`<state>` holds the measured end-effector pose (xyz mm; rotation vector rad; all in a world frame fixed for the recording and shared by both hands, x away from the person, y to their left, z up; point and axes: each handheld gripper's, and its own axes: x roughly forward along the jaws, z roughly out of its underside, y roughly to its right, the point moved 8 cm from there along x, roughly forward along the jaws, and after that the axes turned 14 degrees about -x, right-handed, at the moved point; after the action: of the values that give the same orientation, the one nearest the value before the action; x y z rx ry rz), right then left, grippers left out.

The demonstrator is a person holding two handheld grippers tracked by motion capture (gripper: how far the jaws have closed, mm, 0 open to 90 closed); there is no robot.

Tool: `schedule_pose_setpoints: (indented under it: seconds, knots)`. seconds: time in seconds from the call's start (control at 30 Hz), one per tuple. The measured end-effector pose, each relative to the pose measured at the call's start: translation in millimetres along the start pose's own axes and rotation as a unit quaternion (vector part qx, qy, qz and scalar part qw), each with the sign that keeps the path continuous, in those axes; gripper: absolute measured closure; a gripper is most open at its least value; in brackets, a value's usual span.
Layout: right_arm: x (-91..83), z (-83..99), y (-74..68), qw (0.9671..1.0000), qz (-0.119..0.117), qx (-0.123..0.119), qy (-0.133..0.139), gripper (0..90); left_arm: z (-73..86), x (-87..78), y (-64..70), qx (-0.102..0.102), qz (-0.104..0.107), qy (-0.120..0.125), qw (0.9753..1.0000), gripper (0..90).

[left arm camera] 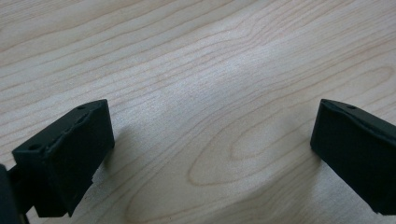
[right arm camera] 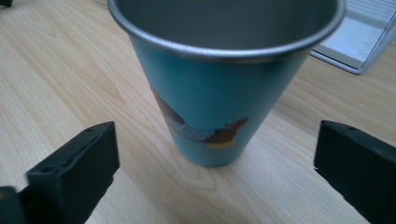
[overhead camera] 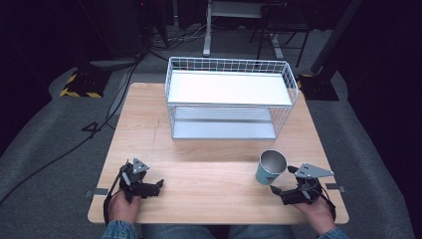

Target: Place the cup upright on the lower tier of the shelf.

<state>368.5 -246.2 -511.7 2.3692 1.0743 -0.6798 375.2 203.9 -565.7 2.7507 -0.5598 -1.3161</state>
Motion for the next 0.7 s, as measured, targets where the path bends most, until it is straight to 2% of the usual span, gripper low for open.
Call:
schedule_pose_setpoints:
  seconds: [0.27,0.53,0.7]
  knots:
    - [13.9,-8.1,-2.6,1.0,0.0,0.007,0.004,0.0,0.0,0.1,0.1,-0.001,0.0,0.0,1.0,0.0]
    - [27.1,-11.5,-0.1,0.9997,0.017,0.018,0.006,0.0,0.0,0.1,0.1,-0.001,0.0,0.0,1.0,0.0]
    - [38.7,-8.2,1.2,0.9991,0.026,0.033,-0.003,1.9,0.0,0.1,0.1,-0.001,0.0,0.0,1.0,0.1]
